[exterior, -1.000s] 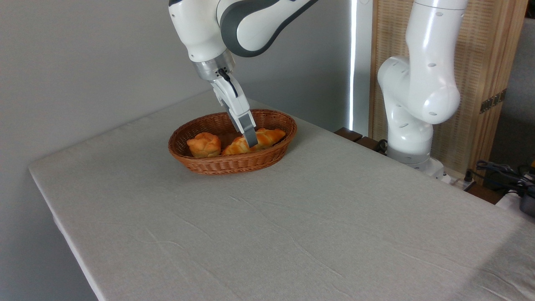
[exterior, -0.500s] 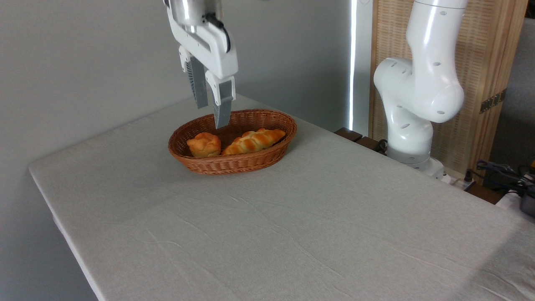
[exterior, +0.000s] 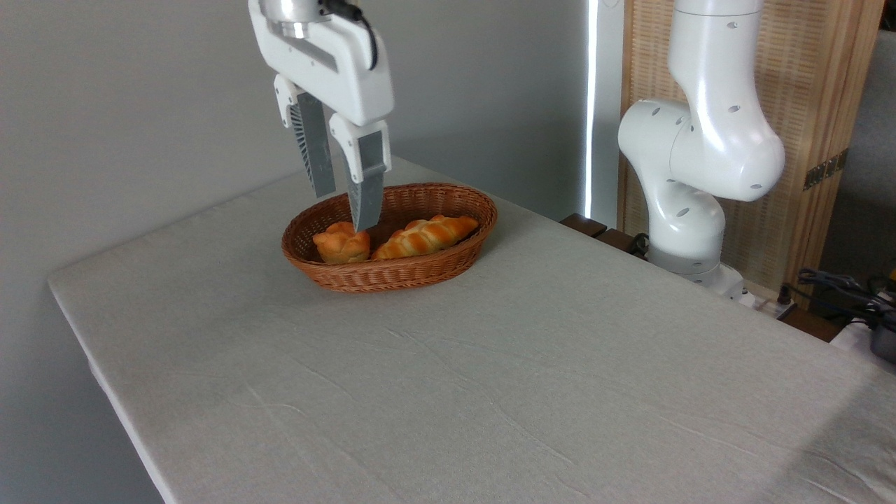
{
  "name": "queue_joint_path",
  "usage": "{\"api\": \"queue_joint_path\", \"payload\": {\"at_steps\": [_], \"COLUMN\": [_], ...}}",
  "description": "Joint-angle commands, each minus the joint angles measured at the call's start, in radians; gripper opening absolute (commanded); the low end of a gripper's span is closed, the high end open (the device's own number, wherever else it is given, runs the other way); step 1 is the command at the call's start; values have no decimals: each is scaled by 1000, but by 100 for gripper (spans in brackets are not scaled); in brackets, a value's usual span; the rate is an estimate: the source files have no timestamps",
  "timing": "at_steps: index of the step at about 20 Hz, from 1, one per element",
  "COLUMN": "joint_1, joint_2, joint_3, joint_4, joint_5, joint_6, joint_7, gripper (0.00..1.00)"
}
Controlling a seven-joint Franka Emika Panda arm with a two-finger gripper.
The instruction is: Put bread into the basket
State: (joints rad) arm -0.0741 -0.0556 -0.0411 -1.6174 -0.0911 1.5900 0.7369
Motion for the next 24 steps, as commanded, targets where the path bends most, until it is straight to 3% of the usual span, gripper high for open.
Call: {"api": "queue_joint_path", "payload": {"at_steps": [1, 10, 13, 24], "joint_1": [25, 24, 4, 4], "joint_2": [23, 20, 13, 14], "joint_3": [-40, -2, 35, 35], "joint_4": [41, 45, 44, 41], "joint_5": [45, 47, 48, 48], "joint_6": [-35, -54, -56, -58], "joint_7": [-5, 4, 7, 12], "gripper": [100, 100, 100, 100]}}
